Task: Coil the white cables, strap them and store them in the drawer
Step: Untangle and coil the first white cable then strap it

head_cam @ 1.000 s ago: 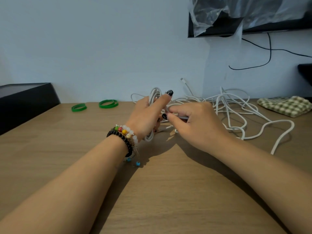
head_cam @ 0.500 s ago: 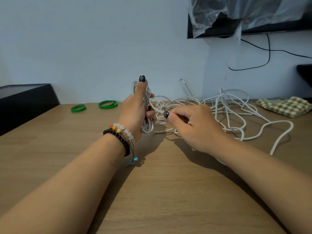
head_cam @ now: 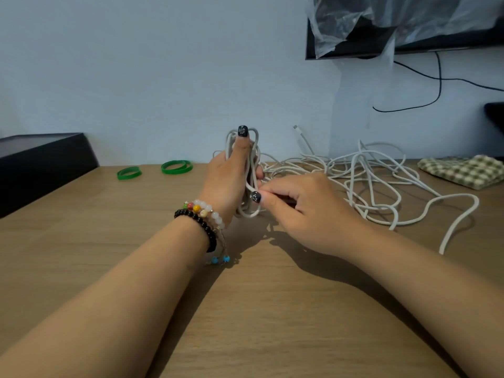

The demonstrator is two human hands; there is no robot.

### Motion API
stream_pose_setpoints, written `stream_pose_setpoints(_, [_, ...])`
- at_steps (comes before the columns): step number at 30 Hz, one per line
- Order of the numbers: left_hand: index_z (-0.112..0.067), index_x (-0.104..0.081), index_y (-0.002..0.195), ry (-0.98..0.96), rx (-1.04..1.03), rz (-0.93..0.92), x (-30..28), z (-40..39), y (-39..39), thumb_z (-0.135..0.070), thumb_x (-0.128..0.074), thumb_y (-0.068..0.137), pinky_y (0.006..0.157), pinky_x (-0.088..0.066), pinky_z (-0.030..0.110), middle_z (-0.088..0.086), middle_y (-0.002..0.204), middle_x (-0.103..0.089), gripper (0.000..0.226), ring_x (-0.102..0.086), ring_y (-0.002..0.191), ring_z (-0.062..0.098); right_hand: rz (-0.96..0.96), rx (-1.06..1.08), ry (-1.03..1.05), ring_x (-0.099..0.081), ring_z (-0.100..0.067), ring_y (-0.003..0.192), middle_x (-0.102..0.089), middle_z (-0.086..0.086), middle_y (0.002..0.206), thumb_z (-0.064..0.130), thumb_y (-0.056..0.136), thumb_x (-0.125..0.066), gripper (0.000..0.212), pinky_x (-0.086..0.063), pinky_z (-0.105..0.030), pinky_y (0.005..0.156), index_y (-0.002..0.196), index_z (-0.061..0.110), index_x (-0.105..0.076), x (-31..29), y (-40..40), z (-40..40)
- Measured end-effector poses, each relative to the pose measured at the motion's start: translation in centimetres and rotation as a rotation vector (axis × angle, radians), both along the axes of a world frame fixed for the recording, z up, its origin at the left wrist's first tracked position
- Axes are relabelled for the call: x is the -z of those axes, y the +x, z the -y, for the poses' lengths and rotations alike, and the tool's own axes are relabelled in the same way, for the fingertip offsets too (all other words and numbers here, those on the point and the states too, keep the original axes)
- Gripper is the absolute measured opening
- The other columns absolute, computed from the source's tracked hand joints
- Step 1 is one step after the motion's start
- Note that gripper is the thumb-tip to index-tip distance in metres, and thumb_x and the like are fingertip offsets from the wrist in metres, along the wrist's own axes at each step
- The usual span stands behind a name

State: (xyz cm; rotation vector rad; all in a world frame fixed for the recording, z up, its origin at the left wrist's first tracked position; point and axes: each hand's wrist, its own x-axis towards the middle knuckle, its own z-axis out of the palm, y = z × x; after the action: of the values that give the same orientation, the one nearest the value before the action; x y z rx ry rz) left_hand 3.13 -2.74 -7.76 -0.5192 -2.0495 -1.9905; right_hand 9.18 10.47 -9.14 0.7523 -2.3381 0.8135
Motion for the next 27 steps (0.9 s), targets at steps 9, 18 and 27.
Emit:
stream_pose_setpoints(9, [-0.002,-0.064,0.105,0.155,0.231,0.214,-0.3,0.1,0.6,-0.039,-0.059,0.092,0.061,-0.046,0.027,0.001,0.067,-0.054,0.039,-0.052,0.061,0.014,0.071,0.02,0.0,-0.045,-0.014,0.052,-0.048,0.004,0.05,0.025,0.093,-0.053,0.039,-0.033,-0.029,0.054,0.055,0.024,-0.051,-0.1,-0.3,-0.5])
stream_pose_setpoints(18, [0.006,-0.06,0.102,0.156,0.341,0.215,-0.3,-0.2,1.2,-0.033,-0.067,0.081,0.075,-0.044,0.037,0.011,0.076,-0.051,0.045,-0.05,0.071,0.023,0.188,0.029,-0.042,-0.046,-0.016,0.053,-0.052,-0.002,0.051,0.02,0.092,-0.059,0.034,-0.031,-0.023,0.053,0.06,0.01,-0.063,0.0,-0.4,-0.8])
stream_pose_setpoints(27, [-0.007,-0.054,0.075,0.722,0.326,0.374,-1.0,0.0,-0.1,-0.031,-0.051,0.097,0.073,-0.061,0.029,0.0,0.059,-0.062,0.033,-0.066,0.059,0.007,0.193,-0.031,-0.275,-0.054,0.015,0.06,-0.06,0.028,0.076,0.01,0.093,-0.06,0.027,-0.038,-0.004,0.061,0.116,0.019,-0.071,0.0,-0.2,-0.7])
